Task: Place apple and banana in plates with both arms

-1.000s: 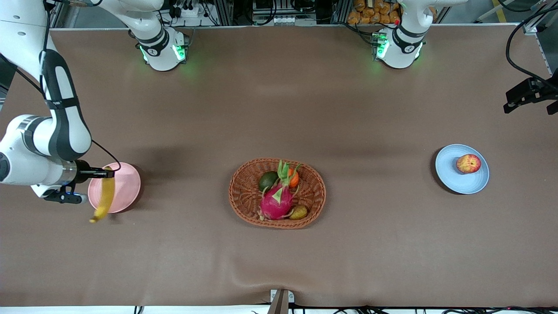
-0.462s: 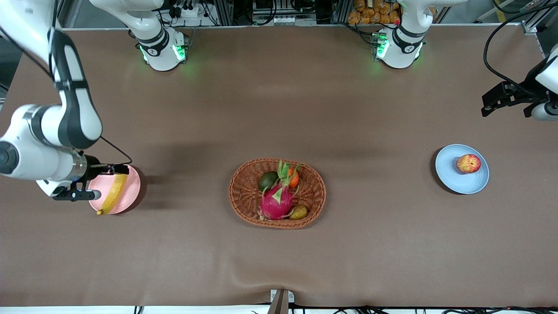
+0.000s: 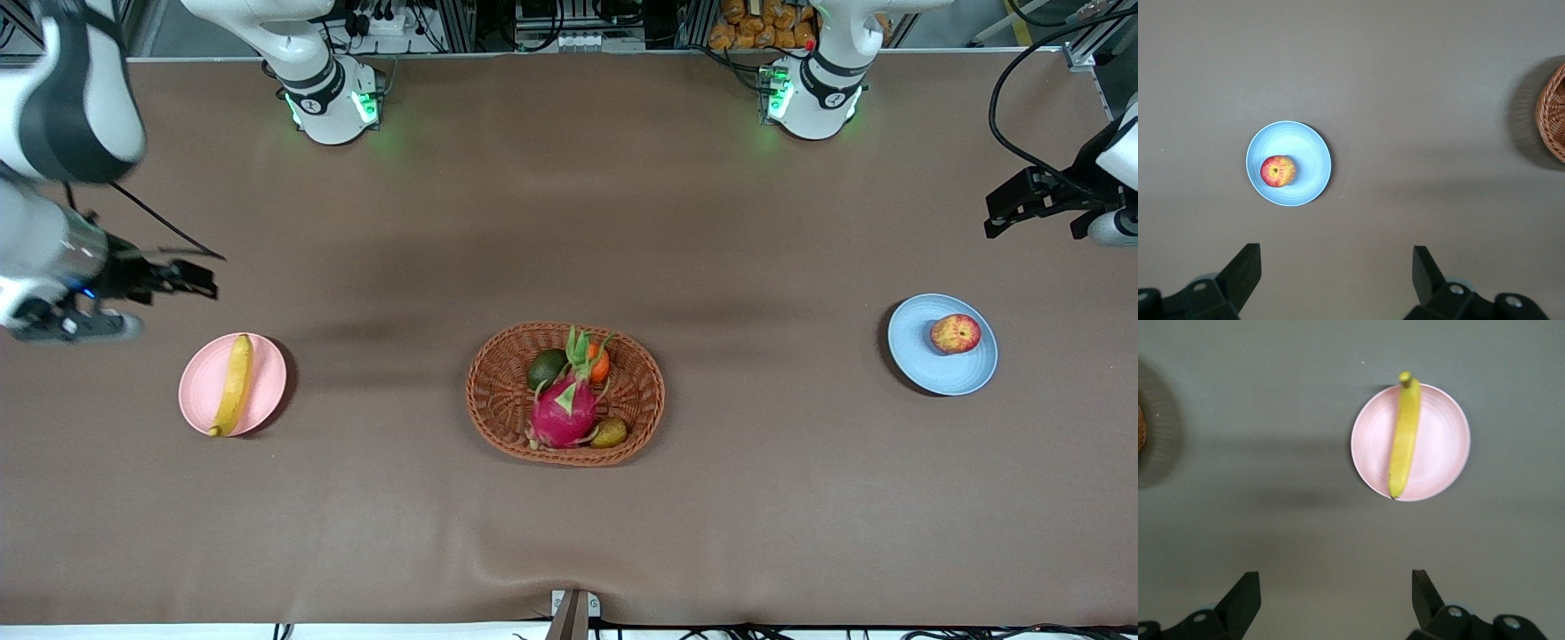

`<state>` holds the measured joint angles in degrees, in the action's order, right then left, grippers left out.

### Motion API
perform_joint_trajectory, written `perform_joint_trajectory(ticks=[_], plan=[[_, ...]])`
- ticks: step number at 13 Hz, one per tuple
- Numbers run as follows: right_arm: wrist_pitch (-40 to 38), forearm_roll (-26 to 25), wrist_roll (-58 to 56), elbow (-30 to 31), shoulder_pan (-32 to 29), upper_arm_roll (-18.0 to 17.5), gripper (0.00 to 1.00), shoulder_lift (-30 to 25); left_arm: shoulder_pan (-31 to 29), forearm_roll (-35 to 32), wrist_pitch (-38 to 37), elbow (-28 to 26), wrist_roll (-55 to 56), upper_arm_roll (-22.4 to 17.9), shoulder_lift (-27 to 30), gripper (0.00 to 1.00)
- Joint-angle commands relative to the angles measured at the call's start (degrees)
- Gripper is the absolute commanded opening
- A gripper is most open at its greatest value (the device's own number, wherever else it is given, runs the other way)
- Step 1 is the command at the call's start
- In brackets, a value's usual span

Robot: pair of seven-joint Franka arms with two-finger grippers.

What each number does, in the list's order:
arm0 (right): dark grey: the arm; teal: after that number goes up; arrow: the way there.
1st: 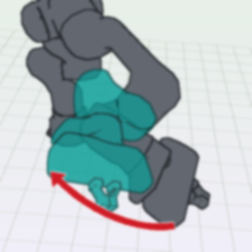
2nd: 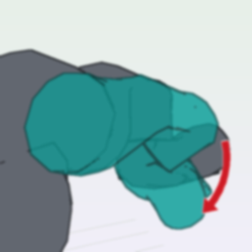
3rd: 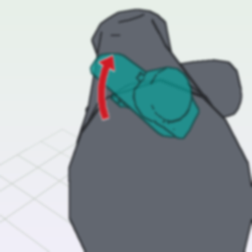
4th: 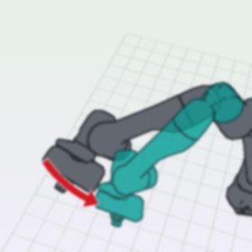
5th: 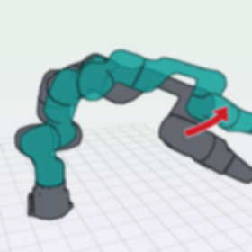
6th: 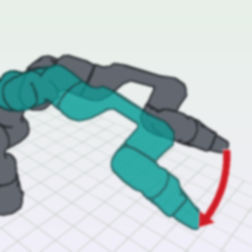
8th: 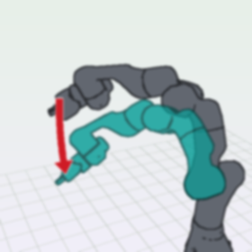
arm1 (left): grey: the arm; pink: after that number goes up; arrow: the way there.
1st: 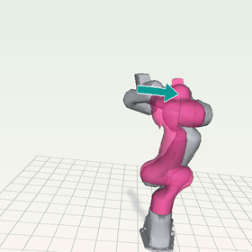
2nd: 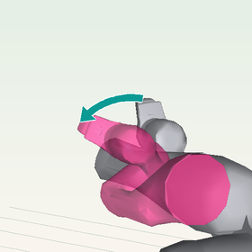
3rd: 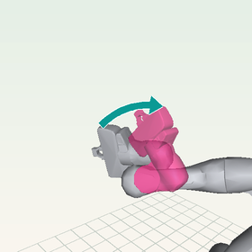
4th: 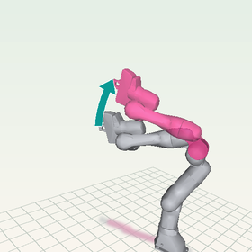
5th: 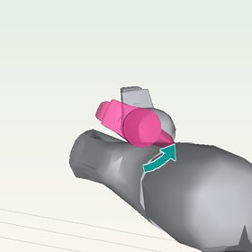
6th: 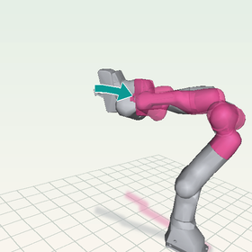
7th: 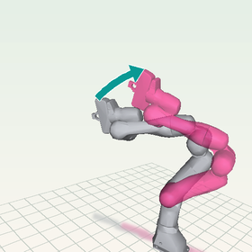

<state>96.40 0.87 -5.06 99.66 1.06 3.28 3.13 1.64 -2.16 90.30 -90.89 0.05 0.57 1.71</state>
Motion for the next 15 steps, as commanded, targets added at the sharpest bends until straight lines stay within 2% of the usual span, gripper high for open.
perform_joint_trajectory(ticks=[1,3,8,15], plan=[[-9.9,-1.3,1.3,-8.7,-1.9,0.1,1.0,-0.2,-0.3,0.8,0.1,-0.2,0.7,0.0,0.3,1.0],[-14.2,-1.1,2.3,-12.3,-2.1,0.2,1.0,-0.7,-0.3,0.7,0.1,-0.2,0.6,0.0,0.2,1.0],[-17.6,-0.3,8.5,-15.1,-2.1,0.4,1.0,-1.9,-0.3,0.7,0.1,0.1,0.5,0.0,0.1,1.0],[-17.6,-0.3,7.5,-15.2,-2.1,0.3,1.0,-1.9,-0.3,0.7,0.1,0.0,0.1,0.0,0.1,1.0]])
